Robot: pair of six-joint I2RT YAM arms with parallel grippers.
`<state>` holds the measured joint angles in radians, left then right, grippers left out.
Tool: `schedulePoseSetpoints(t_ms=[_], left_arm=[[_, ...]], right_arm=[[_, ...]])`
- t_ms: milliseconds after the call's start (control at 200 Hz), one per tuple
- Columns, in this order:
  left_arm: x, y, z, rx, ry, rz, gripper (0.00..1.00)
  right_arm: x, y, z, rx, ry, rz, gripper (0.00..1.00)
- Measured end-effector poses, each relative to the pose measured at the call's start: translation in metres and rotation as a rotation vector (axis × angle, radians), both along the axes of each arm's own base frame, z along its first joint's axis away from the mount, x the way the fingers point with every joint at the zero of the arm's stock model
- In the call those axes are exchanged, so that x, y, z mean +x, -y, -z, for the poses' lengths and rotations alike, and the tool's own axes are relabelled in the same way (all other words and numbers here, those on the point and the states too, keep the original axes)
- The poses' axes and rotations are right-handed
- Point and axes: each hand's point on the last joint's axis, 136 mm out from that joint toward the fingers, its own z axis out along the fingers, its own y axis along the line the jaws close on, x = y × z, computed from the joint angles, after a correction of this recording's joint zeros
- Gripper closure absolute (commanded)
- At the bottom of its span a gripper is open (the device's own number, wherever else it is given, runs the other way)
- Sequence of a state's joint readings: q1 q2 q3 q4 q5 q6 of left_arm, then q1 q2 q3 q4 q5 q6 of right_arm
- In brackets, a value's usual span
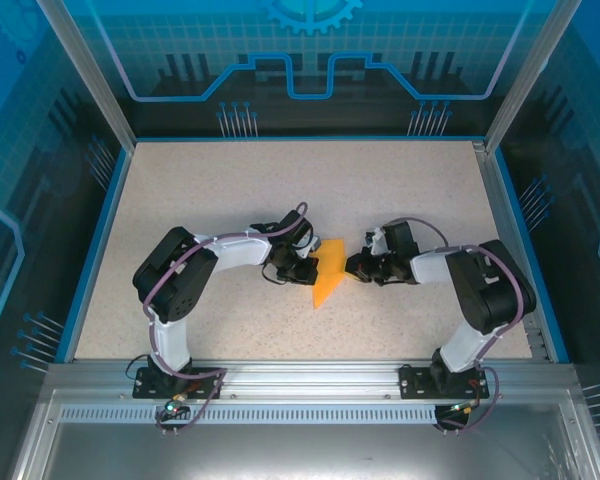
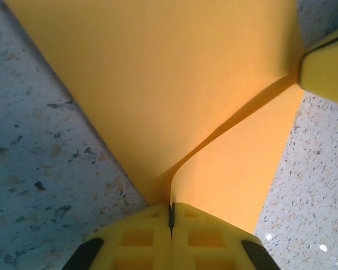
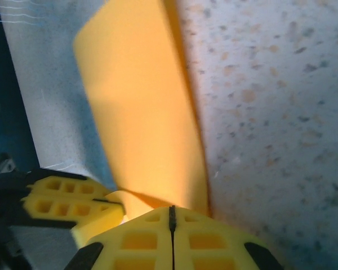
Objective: Fold a paper plane with a square sheet of paper (pick it up from the middle)
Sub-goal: Third fold the triangle at the center of the table.
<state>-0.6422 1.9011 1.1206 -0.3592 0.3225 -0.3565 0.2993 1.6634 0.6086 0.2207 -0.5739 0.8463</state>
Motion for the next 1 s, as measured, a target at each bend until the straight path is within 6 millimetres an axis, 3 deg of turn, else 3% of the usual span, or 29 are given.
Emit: schedulePoseSetpoints(t_ms=[120,210,630,775,870,1000], left_arm=[[0.0,0.0,0.0,0.001,-0.001,0.0,0.99],[0.0,0.0,0.0,0.001,-0.001,0.0,0.99],[0.0,0.0,0.0,0.001,-0.001,0.0,0.97],[0.0,0.0,0.0,0.003,0.0,-0.002,0.87],[0.001,-0.001,-0.001,0.012,0.008,-0.012,0.73],[0.007,-0.011,-0.017,0.049,0.054,-0.061,0.67]], right_arm=[[0.004,-0.003,-0.022,0.022,0.062,-0.009,0.94],[0.002,-0.009,-0.025,0.029,0.068,-0.028,0.94],[-0.014,-0.017,0.014,-0.007,-0.037,-0.066,0.95],[-0.013,-0.017,0.015,-0.01,-0.037,-0.069,0.95],[-0.013,-0.017,0.016,-0.013,-0.035,-0.068,0.95],[-0.013,-0.017,0.016,-0.015,-0.034,-0.068,0.95]])
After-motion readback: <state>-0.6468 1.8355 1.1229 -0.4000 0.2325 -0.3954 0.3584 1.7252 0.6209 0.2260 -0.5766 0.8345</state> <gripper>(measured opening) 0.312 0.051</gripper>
